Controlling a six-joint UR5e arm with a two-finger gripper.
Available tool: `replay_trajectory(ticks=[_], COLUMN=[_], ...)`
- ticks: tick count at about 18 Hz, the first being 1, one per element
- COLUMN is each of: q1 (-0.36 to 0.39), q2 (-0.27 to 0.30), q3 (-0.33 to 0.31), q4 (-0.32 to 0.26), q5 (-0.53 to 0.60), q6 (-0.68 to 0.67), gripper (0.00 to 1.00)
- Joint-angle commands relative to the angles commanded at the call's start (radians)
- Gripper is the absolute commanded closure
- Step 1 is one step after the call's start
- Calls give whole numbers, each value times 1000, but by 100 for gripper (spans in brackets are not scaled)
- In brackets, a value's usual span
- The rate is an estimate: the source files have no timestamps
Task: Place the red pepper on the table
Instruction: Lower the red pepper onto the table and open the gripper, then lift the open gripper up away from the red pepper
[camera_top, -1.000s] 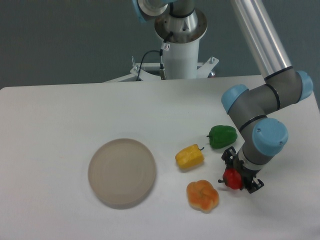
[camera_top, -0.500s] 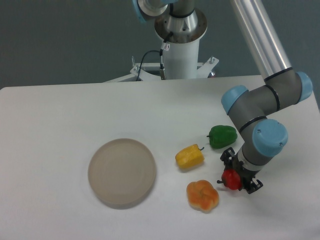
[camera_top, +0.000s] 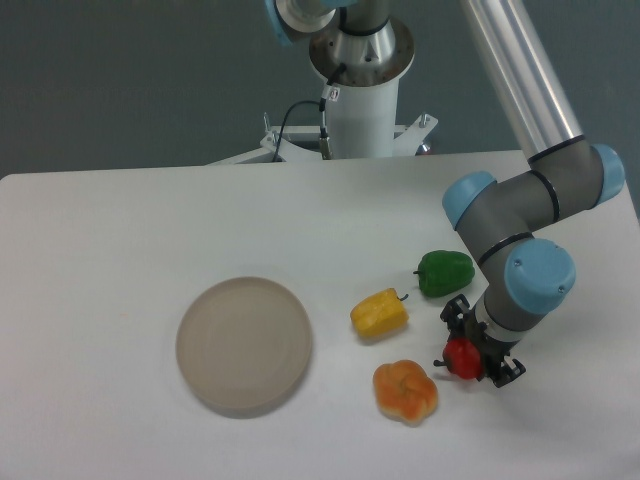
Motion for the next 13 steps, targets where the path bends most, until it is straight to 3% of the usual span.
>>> replay_trajectory(ticks=[3,9,13], q1=[2,6,8], q2=[0,11,15], q3=[0,3,12], q4=[0,-2,-6], q5=[0,0,2], q6=[0,15,15], gripper=[41,13,4])
